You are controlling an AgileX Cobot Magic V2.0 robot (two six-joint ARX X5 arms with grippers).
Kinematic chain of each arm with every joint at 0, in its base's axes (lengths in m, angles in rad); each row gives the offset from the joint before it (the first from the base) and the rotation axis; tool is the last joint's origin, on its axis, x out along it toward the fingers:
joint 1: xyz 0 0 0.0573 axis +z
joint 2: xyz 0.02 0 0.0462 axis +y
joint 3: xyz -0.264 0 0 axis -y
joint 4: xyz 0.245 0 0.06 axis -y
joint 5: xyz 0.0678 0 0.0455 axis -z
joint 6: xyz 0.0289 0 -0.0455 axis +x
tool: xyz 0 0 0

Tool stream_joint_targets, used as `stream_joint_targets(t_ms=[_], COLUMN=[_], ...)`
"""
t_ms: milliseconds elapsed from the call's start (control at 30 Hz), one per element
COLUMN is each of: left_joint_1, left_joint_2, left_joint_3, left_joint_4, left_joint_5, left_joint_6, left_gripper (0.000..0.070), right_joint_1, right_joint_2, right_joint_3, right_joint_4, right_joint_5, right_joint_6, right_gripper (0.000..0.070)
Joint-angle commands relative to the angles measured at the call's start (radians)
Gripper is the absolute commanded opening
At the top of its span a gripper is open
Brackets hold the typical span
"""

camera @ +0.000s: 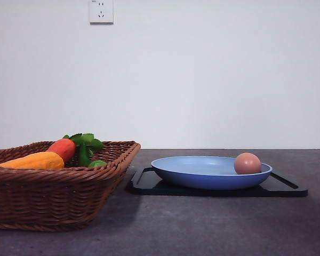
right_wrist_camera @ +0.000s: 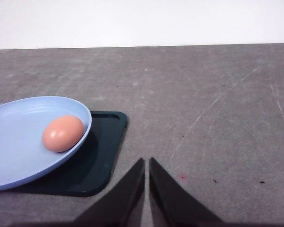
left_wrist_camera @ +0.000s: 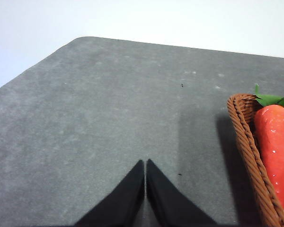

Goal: Transfer egg from basket to plate and serve

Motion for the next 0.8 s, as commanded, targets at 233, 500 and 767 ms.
stream_joint_targets(t_ms=[233,500,767], left_joint_1=[0.001,0.001,0.001], left_joint_2=[-0.001,-0.001,-0.001], left_joint_3=[-0.023,-0.023,-0.023], left_joint_4=[-0.016,-0.016,-0.016], left_joint_5=[-0.004,-0.004,-0.004], left_joint_6=[-0.002,-0.002,-0.002], left_gripper=[0.0000,0.0000,0.0000], right_joint_1=[-0.002,-0.002,-0.002], right_joint_2=[-0.002,-0.002,-0.002], right_joint_3=[-0.006,-0.006,-0.006], right_joint_4=[0.003,0.003,0.003], right_joint_5=[0.000,0.000,0.000], right_joint_6=[0.010,0.010,0.010], right_gripper=[0.0000,0.0000,0.0000])
